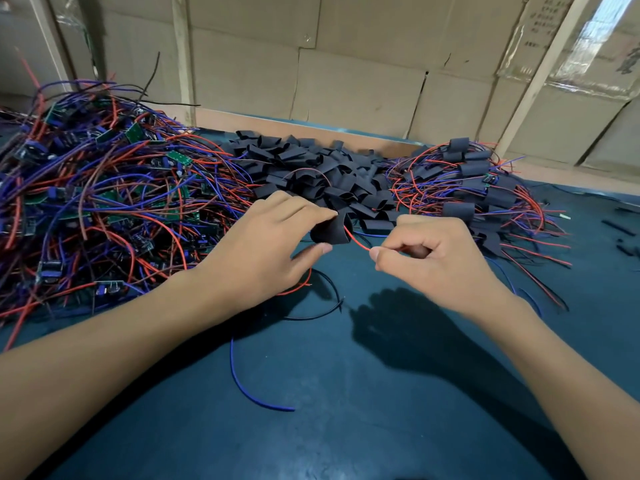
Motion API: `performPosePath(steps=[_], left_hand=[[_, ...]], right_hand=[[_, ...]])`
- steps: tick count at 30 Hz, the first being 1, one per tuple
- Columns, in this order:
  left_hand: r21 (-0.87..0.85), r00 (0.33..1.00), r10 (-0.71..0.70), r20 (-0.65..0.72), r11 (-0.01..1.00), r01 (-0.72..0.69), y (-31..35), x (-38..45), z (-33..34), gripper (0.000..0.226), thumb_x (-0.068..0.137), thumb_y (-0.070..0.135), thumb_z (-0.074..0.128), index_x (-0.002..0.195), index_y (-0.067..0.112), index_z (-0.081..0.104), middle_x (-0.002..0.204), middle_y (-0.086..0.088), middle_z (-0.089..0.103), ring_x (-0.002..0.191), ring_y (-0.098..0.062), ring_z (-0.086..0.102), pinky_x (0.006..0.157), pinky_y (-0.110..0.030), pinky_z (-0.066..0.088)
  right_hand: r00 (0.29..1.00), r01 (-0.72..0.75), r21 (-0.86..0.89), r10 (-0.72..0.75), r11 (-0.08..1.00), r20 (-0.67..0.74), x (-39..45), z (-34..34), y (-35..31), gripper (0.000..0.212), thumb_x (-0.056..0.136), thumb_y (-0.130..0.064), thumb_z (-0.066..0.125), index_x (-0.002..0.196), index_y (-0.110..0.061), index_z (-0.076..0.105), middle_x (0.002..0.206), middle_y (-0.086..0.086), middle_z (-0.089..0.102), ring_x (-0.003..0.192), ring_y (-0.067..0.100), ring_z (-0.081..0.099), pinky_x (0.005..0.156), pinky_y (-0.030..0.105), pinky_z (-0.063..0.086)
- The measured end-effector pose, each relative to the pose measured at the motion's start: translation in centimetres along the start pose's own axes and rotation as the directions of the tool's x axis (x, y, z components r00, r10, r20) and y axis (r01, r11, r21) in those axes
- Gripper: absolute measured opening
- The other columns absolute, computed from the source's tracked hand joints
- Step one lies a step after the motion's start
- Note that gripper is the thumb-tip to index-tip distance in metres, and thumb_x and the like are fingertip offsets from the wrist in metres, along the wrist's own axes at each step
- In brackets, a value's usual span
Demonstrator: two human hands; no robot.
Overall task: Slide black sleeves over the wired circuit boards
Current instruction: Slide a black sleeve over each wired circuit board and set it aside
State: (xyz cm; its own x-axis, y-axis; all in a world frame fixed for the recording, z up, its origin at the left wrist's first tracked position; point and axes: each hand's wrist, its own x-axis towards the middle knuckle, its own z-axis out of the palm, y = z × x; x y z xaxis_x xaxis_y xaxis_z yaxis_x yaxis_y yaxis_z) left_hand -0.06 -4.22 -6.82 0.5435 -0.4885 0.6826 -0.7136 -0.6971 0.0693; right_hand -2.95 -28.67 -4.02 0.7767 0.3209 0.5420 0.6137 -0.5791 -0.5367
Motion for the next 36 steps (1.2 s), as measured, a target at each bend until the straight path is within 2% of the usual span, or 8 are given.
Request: performPosePath(steps=[5,11,15,20,23,27,32,36], left_hand=[[0.133,0.995,0.093,-0.031,0.987,-0.088,0.1,0.1,-0.3,0.037,0.092,0.029,0.071,0.124,0.011,0.068,0.115,-0.002,0.069,0.104,-0.032,0.06,0.081,-0.046,0.049],[0.187,0.991,0.128,-0.036,0.975,-0.119,-0.6,0.1,-0.7,0.022,0.094,0.027,0.069,0.109,0.013,0.073,0.096,0.0,0.071,0.095,-0.032,0.062,0.076,-0.042,0.043],[0.251,0.971,0.23,-0.059,0.945,-0.208,-0.4,0.2,-1.0,0.029,0.093,0.029,0.071,0.117,0.014,0.072,0.109,0.0,0.071,0.099,-0.033,0.064,0.076,-0.044,0.047],[0.243,0.944,0.325,-0.055,0.922,-0.303,0.3,0.2,-1.0,0.017,0.096,0.023,0.062,0.105,0.014,0.074,0.09,0.0,0.069,0.093,-0.03,0.064,0.074,-0.045,0.047],[0.202,0.963,0.256,-0.089,0.951,-0.234,0.0,0.4,-1.3,0.013,0.092,0.02,0.065,0.098,0.014,0.076,0.082,0.0,0.069,0.087,-0.029,0.065,0.073,-0.043,0.046],[0.191,0.983,0.149,-0.106,0.973,-0.127,-1.2,0.5,-1.8,0.012,0.09,0.019,0.068,0.093,0.011,0.076,0.08,-0.001,0.07,0.083,-0.029,0.064,0.075,-0.04,0.039],[0.235,0.989,0.069,-0.134,0.971,-0.036,-2.5,0.2,-2.1,0.011,0.091,0.02,0.068,0.092,0.013,0.076,0.079,0.001,0.071,0.084,-0.029,0.064,0.085,-0.046,0.041],[0.271,0.987,0.059,-0.151,0.962,-0.016,-2.6,0.0,-1.9,0.013,0.09,0.02,0.067,0.094,0.012,0.077,0.081,-0.001,0.072,0.084,-0.03,0.065,0.087,-0.049,0.043]], right_hand=[[0.994,-0.061,0.036,0.057,0.998,0.088,-0.2,0.1,0.4,0.025,0.084,-0.008,0.076,0.062,-0.001,0.068,0.059,0.008,0.054,0.052,0.005,0.036,0.052,0.018,0.028],[0.991,-0.105,0.045,0.101,0.993,0.083,0.0,0.3,0.6,0.026,0.094,-0.02,0.072,0.069,-0.014,0.074,0.045,-0.015,0.043,0.042,0.005,0.034,0.047,0.012,0.025],[0.977,-0.153,0.058,0.142,0.987,0.157,-0.1,0.5,0.6,0.026,0.095,-0.026,0.071,0.071,-0.016,0.075,0.044,-0.012,0.04,0.042,0.006,0.03,0.045,0.015,0.023],[0.988,-0.102,0.068,0.093,0.992,0.123,-0.1,0.9,0.3,0.026,0.092,-0.039,0.07,0.077,-0.019,0.076,0.052,0.0,0.055,0.045,0.019,0.045,0.047,0.029,0.037],[0.966,-0.199,0.141,0.169,0.97,0.196,0.0,0.5,0.6,0.013,0.087,-0.034,0.078,0.092,-0.023,0.075,0.072,0.008,0.069,0.063,0.032,0.064,0.066,0.048,0.057],[0.946,-0.187,0.017,0.175,0.982,0.273,-0.3,-0.2,1.6,0.024,0.088,-0.019,0.079,0.109,-0.022,0.07,0.081,0.0,0.076,0.069,0.008,0.07,0.079,0.028,0.056],[0.918,-0.381,0.034,0.374,0.924,0.129,0.3,-0.4,2.1,0.017,0.091,-0.028,0.074,0.1,-0.023,0.061,0.079,-0.003,0.075,0.046,0.017,0.058,0.043,0.025,0.046],[0.83,-0.53,-0.002,0.519,0.848,0.203,0.5,-0.9,2.4,0.029,0.088,-0.046,0.074,0.088,-0.017,0.066,0.072,0.003,0.075,0.042,0.014,0.042,0.041,0.019,0.033]])
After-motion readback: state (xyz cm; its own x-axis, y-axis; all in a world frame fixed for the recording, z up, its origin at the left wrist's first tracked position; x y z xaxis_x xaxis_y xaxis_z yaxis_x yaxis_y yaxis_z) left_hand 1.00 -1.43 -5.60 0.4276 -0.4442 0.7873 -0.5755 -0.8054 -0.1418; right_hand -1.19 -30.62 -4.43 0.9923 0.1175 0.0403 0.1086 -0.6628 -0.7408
